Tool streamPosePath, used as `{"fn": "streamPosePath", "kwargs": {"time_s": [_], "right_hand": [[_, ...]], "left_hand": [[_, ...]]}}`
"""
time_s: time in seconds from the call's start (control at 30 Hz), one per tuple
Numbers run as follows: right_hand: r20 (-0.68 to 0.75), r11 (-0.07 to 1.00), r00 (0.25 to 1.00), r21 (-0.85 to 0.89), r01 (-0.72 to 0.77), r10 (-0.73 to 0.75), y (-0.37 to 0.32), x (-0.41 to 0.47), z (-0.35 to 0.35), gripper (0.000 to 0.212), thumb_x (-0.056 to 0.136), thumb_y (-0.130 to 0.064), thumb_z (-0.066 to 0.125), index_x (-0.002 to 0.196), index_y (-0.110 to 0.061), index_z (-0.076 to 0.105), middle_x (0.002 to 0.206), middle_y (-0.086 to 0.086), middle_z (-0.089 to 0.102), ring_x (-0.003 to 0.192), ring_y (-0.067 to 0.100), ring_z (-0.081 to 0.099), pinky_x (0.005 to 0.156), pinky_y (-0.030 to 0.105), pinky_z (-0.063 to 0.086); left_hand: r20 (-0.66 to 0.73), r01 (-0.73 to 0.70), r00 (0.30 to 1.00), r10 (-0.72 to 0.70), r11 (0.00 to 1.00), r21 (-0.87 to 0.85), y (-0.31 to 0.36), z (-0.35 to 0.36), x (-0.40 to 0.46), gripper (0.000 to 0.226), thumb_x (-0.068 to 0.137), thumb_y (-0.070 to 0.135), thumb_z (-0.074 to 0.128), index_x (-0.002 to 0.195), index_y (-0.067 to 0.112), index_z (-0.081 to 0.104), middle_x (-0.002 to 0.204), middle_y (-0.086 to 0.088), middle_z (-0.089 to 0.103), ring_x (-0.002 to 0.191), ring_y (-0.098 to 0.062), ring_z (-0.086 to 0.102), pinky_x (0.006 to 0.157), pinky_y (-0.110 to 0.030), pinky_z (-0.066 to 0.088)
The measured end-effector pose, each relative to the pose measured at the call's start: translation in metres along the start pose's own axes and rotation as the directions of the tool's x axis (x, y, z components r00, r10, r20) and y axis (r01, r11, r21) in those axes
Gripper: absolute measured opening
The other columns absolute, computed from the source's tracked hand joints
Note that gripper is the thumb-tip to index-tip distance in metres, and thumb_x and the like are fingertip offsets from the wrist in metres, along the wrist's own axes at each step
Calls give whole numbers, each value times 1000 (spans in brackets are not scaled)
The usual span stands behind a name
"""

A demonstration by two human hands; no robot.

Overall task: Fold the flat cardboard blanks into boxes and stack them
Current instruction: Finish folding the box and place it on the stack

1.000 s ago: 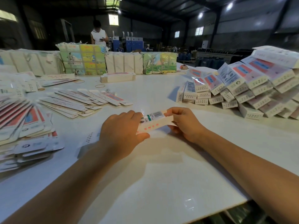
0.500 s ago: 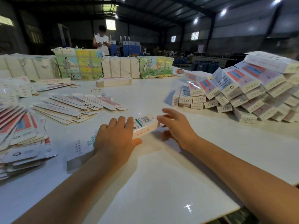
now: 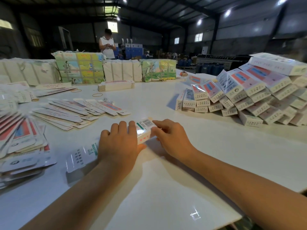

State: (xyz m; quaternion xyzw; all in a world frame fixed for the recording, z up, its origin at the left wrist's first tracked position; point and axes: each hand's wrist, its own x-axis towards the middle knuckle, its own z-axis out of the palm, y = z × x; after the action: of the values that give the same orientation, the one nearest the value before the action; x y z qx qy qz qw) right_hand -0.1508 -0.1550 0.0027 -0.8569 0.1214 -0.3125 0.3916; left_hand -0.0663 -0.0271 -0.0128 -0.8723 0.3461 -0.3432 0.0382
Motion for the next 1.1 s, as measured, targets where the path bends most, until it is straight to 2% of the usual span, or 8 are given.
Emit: {"fn": "streamPosePath", "kwargs": {"time_s": [0.13,0.23,0.4,0.57,0.73,0.83,1.0,1.1], "right_hand": [[26,948,973,222,-229,229,1,2,-1,41,90,-3,52,130,1,51,86,4,68,56,4,53,63,29,47],[58,891,946,321,-320,318,-2,0,-1,47,87,5,49,131,12,34,77,16,63,45,5,46,48,29,38],[163,698,886,560,-446,435,-8,2,-1,49,94,2,47,142,-2,36,63,7,63,37,3,42,38,16,35],[128,800,916,452,-395,380,-11,0,-4,24,96,-2,47,116,7,57,81,11,62,36,-3,52,39,9,37],[92,966,962,16,-259,256,-4,0,-4,22,95,-12,43,93,-2,63,100,7,68,48,8,59,43,27,48],[68,979,977,-23,-201,202,-2,3,-4,17,92,-7,46,92,0,61,105,7,68,85,16,63,64,21,51],[137,986,977,0,-166,165,1,4,-8,15,93,-4,45,91,-8,60,104,6,67,87,14,60,58,9,45],[132,993,984,-12,-120,121,3,5,-11,19,95,-10,49,101,-8,67,108,6,68,76,5,58,60,9,44]], "left_hand": [[11,-27,1000,27,1000,1,2,-2,-1,83,85,72,30,145,16,13,126,-3,42,111,-20,42,85,-30,36],[9,-51,999,51,999,4,3,-5,-2,80,89,66,31,145,13,12,128,-3,40,113,-19,41,88,-31,35],[-42,-113,993,114,994,7,4,-14,-6,67,90,61,40,136,13,33,116,0,49,102,-16,49,81,-28,37],[-84,-117,990,116,993,-1,4,-17,-7,65,89,62,38,134,15,34,114,0,49,100,-17,49,79,-28,36],[-52,-92,994,92,996,15,6,-23,-9,63,83,64,49,123,15,49,100,1,56,88,-16,54,70,-28,37],[-37,-111,993,111,994,2,7,-24,-10,62,74,64,61,111,14,62,86,0,59,75,-16,56,62,-28,39],[-45,-139,989,138,990,-9,6,-26,-10,64,70,61,68,109,10,64,82,-2,60,70,-17,56,59,-28,40],[-47,-115,993,113,992,-44,2,-28,-12,69,81,65,51,128,15,49,102,1,58,88,-15,55,70,-26,40]]}}
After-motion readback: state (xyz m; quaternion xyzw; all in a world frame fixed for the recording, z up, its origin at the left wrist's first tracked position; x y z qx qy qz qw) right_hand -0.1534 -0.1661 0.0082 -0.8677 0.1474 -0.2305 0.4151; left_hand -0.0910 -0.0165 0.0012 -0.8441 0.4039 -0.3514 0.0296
